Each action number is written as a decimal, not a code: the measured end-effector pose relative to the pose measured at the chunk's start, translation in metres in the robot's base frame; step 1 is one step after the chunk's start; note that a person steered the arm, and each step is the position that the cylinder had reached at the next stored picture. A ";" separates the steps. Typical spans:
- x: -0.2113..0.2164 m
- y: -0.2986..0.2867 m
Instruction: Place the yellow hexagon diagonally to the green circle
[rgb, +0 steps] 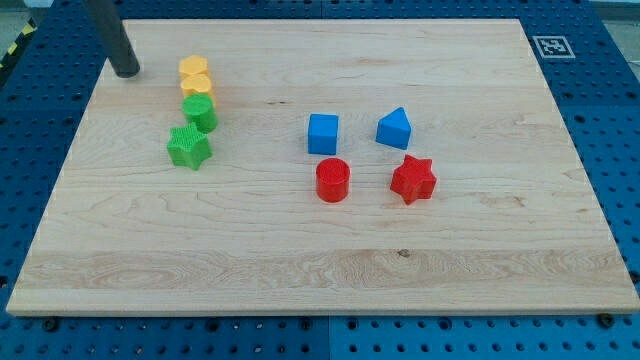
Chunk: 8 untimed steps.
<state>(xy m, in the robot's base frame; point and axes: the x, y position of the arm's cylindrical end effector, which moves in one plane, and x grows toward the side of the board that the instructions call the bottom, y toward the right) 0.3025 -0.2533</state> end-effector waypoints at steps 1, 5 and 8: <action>0.000 0.025; 0.019 0.075; 0.004 0.151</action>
<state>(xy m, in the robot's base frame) 0.3070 -0.1024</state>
